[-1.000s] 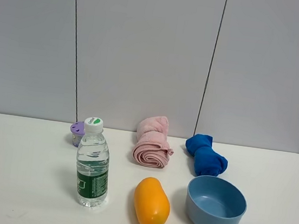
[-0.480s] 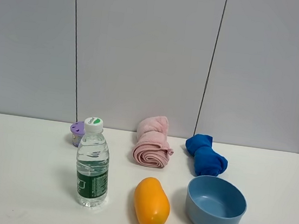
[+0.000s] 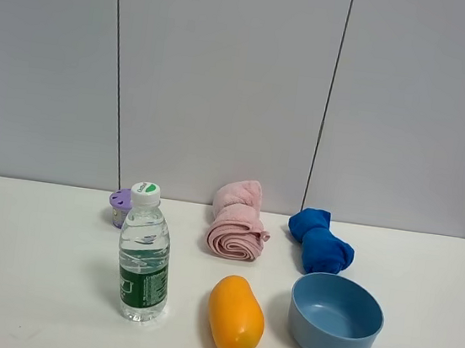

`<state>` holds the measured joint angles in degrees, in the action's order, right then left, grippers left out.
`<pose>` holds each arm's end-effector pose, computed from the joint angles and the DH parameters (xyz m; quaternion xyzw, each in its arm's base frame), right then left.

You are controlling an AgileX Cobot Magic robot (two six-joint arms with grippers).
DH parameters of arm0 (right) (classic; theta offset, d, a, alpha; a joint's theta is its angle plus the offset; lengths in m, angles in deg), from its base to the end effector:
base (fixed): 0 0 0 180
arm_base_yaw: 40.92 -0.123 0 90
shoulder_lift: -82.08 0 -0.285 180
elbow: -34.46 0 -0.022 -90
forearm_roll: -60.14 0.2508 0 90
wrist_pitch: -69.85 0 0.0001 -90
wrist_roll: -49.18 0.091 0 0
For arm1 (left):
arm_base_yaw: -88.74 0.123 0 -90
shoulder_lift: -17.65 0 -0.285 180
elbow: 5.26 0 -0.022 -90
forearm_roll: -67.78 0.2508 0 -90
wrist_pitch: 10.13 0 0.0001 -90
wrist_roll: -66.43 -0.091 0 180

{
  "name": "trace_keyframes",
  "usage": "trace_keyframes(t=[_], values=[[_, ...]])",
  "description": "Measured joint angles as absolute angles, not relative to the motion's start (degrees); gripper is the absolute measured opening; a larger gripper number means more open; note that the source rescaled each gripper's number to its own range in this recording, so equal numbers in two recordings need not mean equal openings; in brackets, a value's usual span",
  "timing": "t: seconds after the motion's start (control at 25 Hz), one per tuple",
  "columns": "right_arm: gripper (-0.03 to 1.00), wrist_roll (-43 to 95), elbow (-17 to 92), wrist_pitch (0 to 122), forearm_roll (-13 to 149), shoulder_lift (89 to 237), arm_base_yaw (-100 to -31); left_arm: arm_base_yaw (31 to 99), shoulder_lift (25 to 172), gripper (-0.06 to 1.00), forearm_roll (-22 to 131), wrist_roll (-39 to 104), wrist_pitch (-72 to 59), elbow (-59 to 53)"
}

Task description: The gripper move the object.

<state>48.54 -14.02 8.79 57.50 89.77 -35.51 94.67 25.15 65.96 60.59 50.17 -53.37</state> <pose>-0.0058 -0.0031 0.2774 0.0365 0.8527 -0.0505 0.5187 -0.0059 -0.0031 0.2802 0.0000 0.8475 0.0386 0.5293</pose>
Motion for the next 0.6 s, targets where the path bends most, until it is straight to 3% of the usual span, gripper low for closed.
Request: trace_keyframes(t=[0.6], values=[[1.0, 48.54, -14.02, 8.79, 57.5, 89.77, -35.51, 94.67, 25.15, 1.0, 65.96, 60.59, 50.17, -53.37]])
